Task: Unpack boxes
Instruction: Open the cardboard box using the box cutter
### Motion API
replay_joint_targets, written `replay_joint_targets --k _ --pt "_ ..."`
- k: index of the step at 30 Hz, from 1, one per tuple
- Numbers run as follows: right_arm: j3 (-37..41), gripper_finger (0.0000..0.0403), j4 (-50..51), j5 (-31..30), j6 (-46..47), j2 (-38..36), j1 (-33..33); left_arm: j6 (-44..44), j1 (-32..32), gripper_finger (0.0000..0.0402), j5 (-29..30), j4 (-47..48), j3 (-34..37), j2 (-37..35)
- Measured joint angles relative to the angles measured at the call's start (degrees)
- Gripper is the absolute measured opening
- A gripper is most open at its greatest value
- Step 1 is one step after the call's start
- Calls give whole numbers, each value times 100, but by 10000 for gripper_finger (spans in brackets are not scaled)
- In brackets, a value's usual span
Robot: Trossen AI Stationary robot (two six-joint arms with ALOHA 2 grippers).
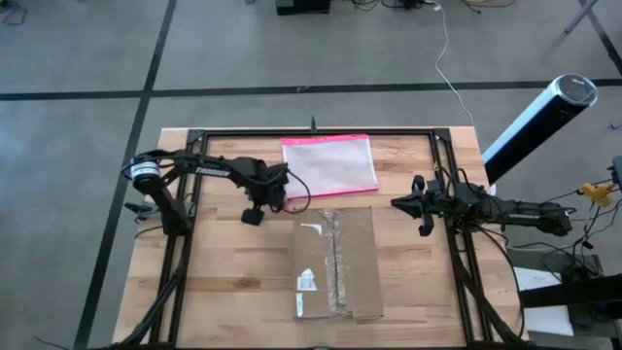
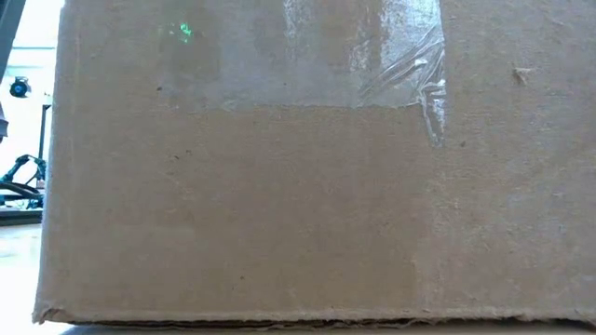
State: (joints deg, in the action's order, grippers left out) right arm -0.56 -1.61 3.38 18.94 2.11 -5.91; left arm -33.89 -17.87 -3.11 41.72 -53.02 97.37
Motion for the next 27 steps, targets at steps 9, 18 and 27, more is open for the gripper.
replay_joint_targets --k 9,18,27 --pt "0 2 13 -39 4 0 2 -869 234 314 1274 -306 -161 -196" --pt "-1 2 66 -52 105 -1 0 -1883 143 314 1262 -1123 -251 -130" --pt "-2 2 72 -55 105 -2 0 -1787 -48 313 1014 -1013 -286 300"
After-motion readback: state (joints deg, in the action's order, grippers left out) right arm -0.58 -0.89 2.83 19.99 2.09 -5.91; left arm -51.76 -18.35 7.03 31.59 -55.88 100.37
